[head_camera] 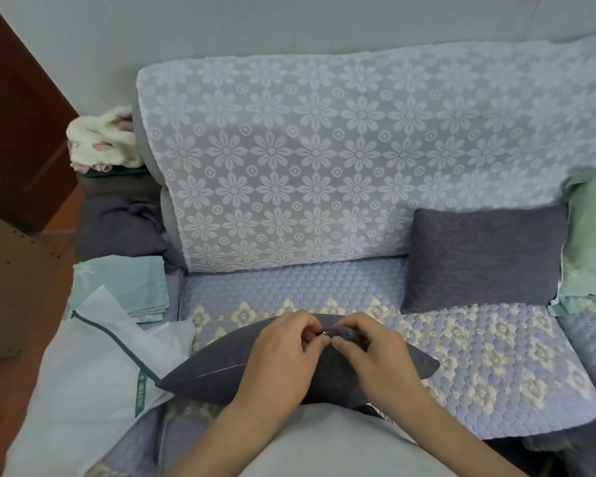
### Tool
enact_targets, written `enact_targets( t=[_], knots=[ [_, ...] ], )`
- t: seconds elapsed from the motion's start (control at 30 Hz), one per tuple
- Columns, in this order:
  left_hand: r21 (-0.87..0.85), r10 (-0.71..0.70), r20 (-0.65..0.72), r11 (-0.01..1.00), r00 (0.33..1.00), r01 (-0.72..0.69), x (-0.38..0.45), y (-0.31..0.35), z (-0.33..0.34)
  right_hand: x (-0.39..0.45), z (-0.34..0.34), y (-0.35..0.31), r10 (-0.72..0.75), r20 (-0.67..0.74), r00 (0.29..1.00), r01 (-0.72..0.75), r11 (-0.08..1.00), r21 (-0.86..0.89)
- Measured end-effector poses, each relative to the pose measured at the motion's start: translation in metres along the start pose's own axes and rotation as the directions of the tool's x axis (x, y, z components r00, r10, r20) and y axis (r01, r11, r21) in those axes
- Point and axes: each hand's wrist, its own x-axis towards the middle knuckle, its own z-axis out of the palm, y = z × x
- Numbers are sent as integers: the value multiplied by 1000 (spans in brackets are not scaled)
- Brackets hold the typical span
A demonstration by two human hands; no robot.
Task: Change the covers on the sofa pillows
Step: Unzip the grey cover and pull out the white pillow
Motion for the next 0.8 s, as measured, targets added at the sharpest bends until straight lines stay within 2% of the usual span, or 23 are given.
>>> enact_targets(
  t=[0.13, 0.23, 0.33, 0.47, 0.67, 0.73, 0.8],
  knots=[
    [42, -42, 57, 998, 998, 39, -1, 4, -5, -5, 1, -2, 12, 21, 1000, -12, 1000, 22],
    [-49, -172, 129, 982, 976, 180, -5, 7, -4, -9, 1, -1, -27, 18, 999, 28, 999, -16],
    [-57, -288, 297, 946, 910, 318, -5, 4, -9, -13, 1, 1, -95, 34, 995, 98, 992, -85],
    [-114, -314, 476, 904, 821, 412, 1, 1, -21, -14, 2, 3, -173, 59, 983, 181, 971, -156],
    [42, -241, 581, 963, 777, 267, 13, 0, -38, -12, 1, 0, -238, 156, 959, 267, 943, -201],
    [58, -193, 538, 980, 821, 193, 13, 0, -36, -9, -1, 1, -235, 151, 960, 264, 940, -218],
    [3, -148, 472, 986, 869, 166, 11, 1, -29, -6, -3, 2, -236, 124, 964, 261, 932, -253]
  ],
)
